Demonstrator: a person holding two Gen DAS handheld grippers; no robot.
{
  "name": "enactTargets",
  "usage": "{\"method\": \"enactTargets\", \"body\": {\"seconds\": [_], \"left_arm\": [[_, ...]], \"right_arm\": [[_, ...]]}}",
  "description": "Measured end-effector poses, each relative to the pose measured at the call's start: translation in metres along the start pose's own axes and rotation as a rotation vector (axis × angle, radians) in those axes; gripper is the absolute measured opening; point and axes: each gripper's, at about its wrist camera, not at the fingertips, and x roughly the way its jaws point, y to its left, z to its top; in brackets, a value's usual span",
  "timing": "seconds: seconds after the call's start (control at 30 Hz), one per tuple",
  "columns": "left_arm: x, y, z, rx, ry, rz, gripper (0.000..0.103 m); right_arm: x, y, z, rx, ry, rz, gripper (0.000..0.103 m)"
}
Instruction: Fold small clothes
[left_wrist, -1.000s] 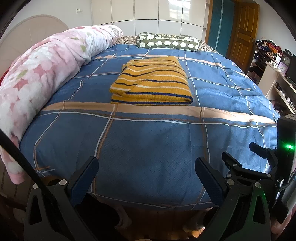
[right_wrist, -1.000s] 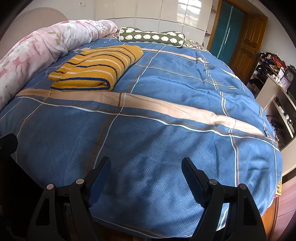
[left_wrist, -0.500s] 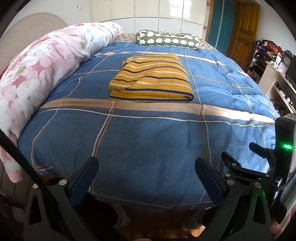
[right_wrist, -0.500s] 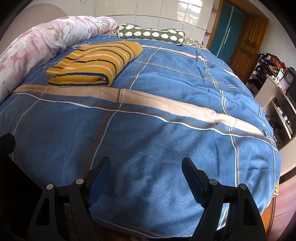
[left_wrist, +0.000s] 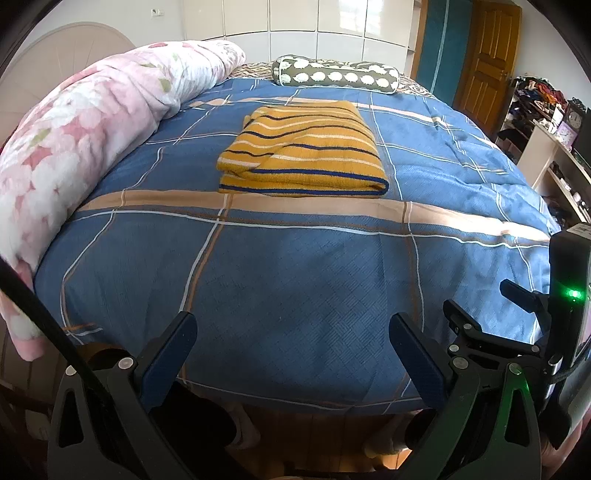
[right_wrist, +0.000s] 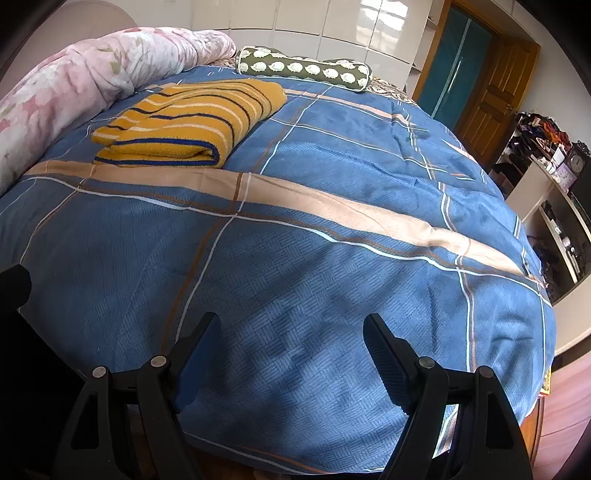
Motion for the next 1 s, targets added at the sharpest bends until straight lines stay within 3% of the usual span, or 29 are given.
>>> {"method": "enactTargets", "body": {"seconds": [1.0], "left_arm": [[0.0100,-0.0007,-0.0069,0.001,0.027,0.000,0.103]], "right_arm": [[0.0024,0.0064,-0.0028,-0.040,-0.004,-0.049,0.084]]}}
